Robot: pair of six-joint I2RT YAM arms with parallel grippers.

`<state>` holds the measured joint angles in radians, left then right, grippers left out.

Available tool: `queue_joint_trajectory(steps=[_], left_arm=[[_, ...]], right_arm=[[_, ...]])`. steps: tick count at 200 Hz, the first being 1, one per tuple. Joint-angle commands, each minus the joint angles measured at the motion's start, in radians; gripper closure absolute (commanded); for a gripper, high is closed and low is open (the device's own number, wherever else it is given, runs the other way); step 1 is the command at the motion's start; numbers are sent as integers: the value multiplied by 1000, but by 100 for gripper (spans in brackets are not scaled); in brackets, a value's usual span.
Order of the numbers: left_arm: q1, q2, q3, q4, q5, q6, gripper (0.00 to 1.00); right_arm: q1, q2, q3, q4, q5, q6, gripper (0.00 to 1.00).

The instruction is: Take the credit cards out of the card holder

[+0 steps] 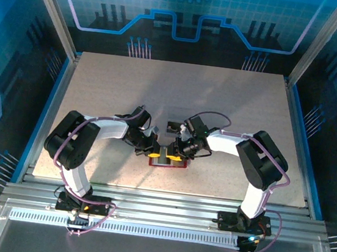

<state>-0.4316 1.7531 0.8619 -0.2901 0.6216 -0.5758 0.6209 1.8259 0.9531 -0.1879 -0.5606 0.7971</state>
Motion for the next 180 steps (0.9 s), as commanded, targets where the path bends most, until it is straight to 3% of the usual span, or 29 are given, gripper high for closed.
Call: queue_joint_trajectory(steps=[1,117,180], left_arm=[[-6,-6,8,-82,-67,21,100],[-7,12,14,-100,-82,33,100],[-7,10,15,-105,-86,34,100]], right_arm=[[-7,-44,-28,24,0,24,73],[-41,7,-117,169,-87,79,75],[-46,19,-146,252,-125,120,82]])
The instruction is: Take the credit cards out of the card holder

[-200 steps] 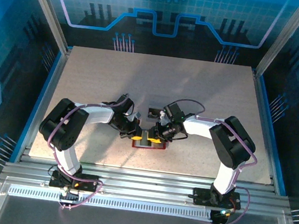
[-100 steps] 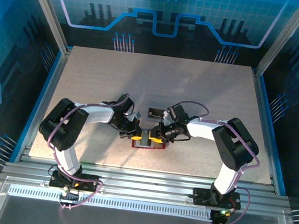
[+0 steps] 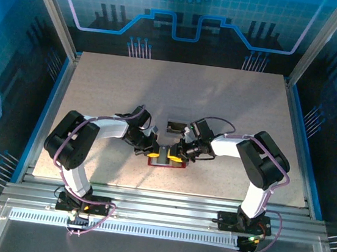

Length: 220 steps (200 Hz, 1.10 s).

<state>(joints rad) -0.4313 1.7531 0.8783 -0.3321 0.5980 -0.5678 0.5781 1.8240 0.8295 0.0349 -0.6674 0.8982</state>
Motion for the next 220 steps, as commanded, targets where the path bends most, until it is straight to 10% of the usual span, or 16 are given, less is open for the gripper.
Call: queue_joint_trajectory(steps=[1,131,220], left_arm=[[-7,11,-1,-63,-62,26,100],[-7,-10,-6,-67,-67,25,100],[-7,-1,-12,-59,-65,23,100]], right_arm=[[-3,21,-22,29,-17,19,82],[-6,-2,-33,53,-21,18,99],[-1,34,-27,71,-38,21,78]])
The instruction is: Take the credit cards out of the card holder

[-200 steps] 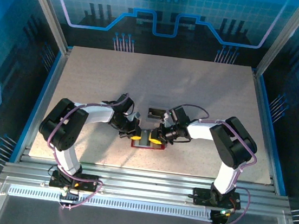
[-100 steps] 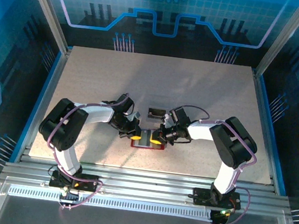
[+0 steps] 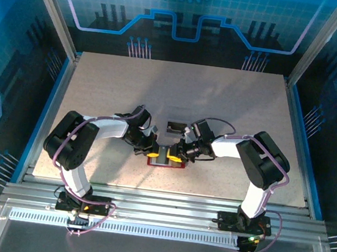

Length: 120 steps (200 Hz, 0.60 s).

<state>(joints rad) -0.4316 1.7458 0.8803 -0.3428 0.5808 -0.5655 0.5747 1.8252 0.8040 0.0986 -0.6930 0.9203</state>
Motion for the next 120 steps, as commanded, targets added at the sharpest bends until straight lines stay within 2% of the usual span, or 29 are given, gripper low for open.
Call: queue_joint_trajectory(steps=[1,59,120], left_arm=[[-7,6,-14,-48,-48,20,100],[-7,11,-20,-43,-48,21,100],[-7,6,-24,-41,-47,21,100]], right_arm=[[2,33,-1,7,-13,0,78],[14,45,14,-13,-16,-18,79],[39,-37,116,-246,90,-117,78]])
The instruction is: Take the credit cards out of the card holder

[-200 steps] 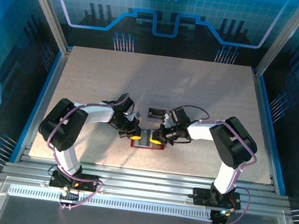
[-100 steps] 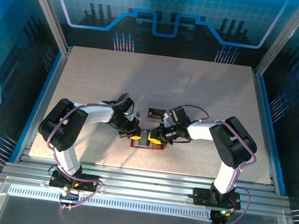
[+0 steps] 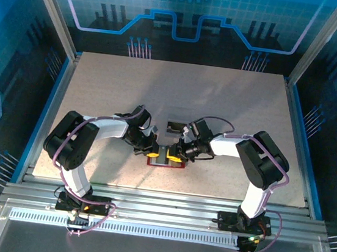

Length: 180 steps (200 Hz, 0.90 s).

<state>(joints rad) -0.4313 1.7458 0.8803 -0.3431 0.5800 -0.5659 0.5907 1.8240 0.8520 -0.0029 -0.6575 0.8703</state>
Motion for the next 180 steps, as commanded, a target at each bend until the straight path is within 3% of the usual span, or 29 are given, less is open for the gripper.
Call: queue_joint_trajectory(steps=[1,63,180], left_arm=[[-7,5,-24,-40,-46,22,100],[-7,5,-27,-37,-43,22,100],[-7,4,-27,-41,-46,23,100]], right_arm=[[24,-35,70,-148,56,-68,78],[52,1,144,-277,134,-115,77],[52,32,131,-207,110,-92,75]])
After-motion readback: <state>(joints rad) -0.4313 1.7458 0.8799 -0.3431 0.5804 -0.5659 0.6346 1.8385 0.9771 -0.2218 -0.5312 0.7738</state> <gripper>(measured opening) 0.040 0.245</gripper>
